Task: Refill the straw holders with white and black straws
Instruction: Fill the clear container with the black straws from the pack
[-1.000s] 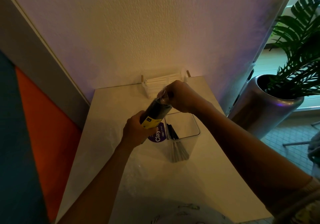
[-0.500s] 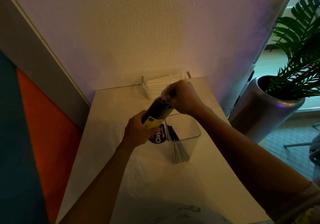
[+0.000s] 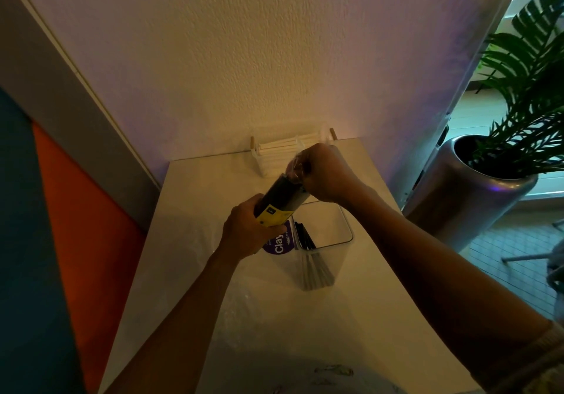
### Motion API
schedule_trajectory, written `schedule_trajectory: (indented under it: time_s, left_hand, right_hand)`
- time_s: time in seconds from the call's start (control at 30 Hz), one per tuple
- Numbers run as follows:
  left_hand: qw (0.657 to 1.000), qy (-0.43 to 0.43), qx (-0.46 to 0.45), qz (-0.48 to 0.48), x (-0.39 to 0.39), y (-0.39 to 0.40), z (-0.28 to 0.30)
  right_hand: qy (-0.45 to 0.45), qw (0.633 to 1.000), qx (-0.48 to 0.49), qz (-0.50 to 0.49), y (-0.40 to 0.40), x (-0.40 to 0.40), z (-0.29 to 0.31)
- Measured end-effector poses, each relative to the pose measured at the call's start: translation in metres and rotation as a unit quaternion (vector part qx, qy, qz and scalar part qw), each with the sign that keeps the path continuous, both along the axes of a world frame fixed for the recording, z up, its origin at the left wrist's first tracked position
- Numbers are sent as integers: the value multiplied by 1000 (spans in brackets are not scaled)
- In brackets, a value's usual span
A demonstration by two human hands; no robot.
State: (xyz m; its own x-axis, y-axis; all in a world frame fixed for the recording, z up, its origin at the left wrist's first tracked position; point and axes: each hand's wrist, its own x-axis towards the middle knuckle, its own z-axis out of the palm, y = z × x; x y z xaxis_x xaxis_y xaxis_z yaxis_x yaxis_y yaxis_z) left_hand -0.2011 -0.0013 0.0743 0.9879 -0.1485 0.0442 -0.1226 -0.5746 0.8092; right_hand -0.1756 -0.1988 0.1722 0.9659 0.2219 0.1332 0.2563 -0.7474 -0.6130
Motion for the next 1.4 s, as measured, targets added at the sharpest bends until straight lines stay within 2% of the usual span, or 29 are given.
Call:
schedule_trajectory:
  time_s: [0.43,0.6,0.7,0.8,0.97,1.4]
  left_hand:
    - [1000,-6,-10,10,-1,3,2]
    - [1000,-5,-25,16,-3,4,-3]
    - [999,-7,-34,17,-3,1,-1]
    - [999,-9,-35,17,-3,-1,1]
    - [999,-7,-40,19,-4,-8,1]
    - [999,3,-47,22,-19,-2,-14]
  right_hand:
    - [-114,990,51,-71,-9,-10,20]
    - [-96,985,121,-78,-14,-7,20]
    - [-52,978,191,-63,-12,-10,15]
    - [-13,974,220,-54,-10,-11,8]
    - [2,957,284,-57,-4,-16,0]
    - [-1,961,268,-64,-5,-19,-2]
